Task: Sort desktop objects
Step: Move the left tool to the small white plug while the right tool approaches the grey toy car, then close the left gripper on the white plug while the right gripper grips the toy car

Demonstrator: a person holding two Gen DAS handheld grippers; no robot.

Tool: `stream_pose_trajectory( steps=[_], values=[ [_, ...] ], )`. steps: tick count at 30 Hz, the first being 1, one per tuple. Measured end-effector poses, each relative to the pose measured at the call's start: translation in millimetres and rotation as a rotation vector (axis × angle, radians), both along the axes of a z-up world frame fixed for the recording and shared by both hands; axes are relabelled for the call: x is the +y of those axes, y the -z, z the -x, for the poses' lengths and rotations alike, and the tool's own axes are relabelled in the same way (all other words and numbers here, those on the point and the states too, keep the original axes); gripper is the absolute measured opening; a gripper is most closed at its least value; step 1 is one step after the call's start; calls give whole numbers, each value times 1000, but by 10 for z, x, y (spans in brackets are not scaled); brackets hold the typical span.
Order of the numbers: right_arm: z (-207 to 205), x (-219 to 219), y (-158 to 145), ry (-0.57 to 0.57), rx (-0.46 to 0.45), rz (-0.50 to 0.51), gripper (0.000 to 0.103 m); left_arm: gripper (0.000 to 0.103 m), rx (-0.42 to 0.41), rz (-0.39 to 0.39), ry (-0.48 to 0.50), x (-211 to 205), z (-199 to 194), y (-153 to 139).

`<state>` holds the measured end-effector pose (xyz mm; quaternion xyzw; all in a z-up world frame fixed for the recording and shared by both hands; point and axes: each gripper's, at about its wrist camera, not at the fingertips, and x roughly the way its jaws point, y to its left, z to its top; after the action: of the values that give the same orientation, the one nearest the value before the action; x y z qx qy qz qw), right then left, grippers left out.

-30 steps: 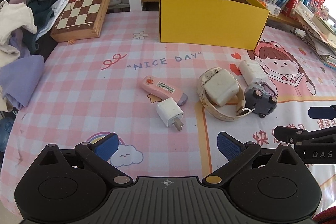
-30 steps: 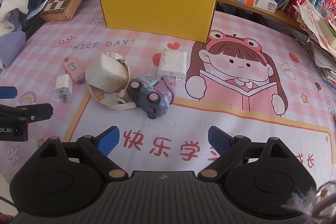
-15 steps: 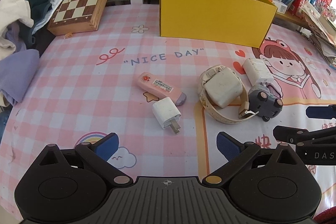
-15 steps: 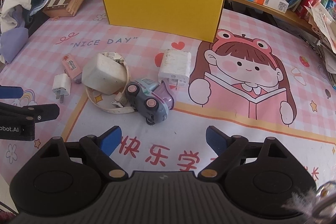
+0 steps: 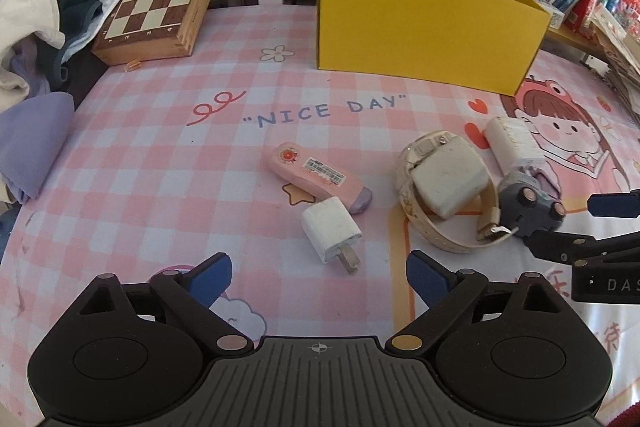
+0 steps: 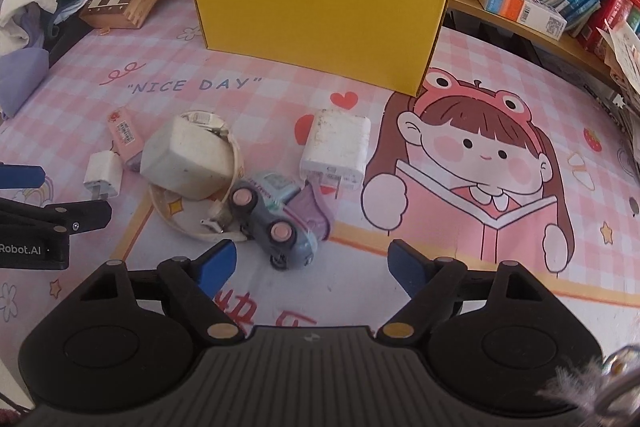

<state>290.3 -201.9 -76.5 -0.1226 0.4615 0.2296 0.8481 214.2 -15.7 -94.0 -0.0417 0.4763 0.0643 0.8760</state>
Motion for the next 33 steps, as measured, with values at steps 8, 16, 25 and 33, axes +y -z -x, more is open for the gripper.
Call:
stream_pose_trajectory(
  steps=[8, 16, 25, 33],
  values=[
    [-108, 47, 43, -7, -9, 6, 75, 78, 4, 3, 12, -8, -136, 66],
    [-175, 113, 77, -33, -21, 8, 74, 66, 10, 2, 5, 16, -228, 127],
    [-213, 176, 110, -69, -25, 6, 66, 57, 5, 11, -21, 71, -247, 145],
    [-190, 187, 106, -87, -3, -20, 42, 33, -1, 30, -30, 100, -206, 114]
  ],
)
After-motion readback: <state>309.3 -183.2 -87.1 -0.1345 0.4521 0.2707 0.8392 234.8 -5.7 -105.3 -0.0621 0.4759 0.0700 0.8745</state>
